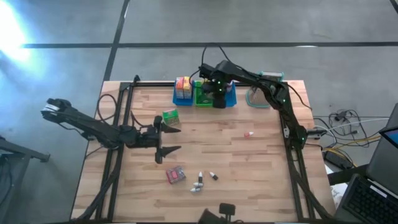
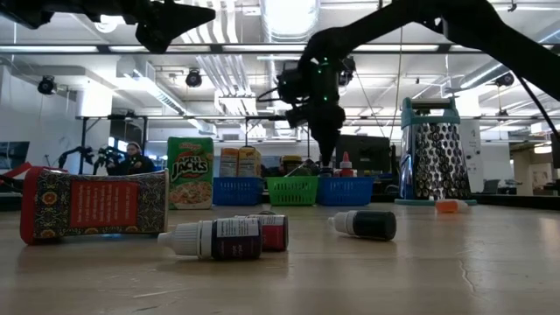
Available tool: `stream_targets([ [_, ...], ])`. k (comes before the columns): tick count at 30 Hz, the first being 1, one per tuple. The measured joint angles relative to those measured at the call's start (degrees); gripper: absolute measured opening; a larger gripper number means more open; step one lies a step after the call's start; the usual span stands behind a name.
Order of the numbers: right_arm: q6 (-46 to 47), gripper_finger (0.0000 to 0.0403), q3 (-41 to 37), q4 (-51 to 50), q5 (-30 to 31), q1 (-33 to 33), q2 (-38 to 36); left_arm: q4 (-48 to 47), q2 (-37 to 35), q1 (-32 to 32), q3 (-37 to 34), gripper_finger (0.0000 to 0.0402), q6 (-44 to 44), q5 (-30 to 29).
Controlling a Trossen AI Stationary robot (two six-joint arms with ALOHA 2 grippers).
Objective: Pick & Place Kitchen Items
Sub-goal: Put the green seasoning bottle into the green bin
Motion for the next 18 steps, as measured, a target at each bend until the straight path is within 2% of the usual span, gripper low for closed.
stream_targets([
  [10,1.2,0.0008,-1.5,-4.6,0.9,-1.7,-1.3,-0.8,-0.1,0.0,0.0,0.0326,-0.2,0.0],
  [14,-1.7,0.0016,-1.5,-5.2,-6.0,-2.1,-3.5,-0.8,-0.1,0.0,0.0,0.0326,0.1,0.0],
  [18,-4.4,0.0051,-1.7,-5.4,-9.4,-2.4,-4.1,-0.7,-0.2,0.0,0.0,0.0326,1.6,0.0],
])
